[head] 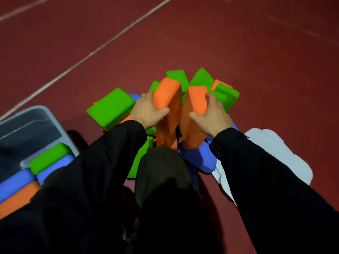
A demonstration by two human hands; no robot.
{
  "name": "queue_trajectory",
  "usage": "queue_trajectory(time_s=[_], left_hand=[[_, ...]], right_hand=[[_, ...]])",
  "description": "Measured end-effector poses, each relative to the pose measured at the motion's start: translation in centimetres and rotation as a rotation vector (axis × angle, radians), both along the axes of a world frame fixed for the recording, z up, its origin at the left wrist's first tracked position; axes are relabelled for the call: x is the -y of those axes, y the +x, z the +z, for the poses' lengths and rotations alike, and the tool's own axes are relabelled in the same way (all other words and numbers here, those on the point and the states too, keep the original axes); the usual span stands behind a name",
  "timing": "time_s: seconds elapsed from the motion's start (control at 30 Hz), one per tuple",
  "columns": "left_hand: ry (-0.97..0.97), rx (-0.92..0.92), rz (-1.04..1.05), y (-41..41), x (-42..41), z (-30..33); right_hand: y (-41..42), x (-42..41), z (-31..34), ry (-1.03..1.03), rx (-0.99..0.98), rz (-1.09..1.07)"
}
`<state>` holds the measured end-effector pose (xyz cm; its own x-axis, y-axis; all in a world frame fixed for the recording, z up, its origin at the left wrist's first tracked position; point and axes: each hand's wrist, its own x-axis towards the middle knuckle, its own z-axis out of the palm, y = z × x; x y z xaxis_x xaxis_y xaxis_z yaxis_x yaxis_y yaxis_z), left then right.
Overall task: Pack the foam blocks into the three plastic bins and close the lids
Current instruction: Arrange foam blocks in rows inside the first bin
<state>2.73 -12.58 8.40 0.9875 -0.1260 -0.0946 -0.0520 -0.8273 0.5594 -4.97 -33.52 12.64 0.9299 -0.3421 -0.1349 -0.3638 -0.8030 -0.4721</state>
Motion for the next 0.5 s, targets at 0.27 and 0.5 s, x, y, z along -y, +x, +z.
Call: queue_trajectory(time_s=[0.27, 0.5], left_hand=[[0.219, 0.149, 0.146, -5.9, -12.3, 7.7], [0.299, 0.141, 0.429, -13.5, -26.1, 9.4]], right_hand=[[1.1, -8.2, 3.6, 0.134, 0.124, 0.309], [2.4, -19.7, 5.3, 0.098, 0.134, 0.705]])
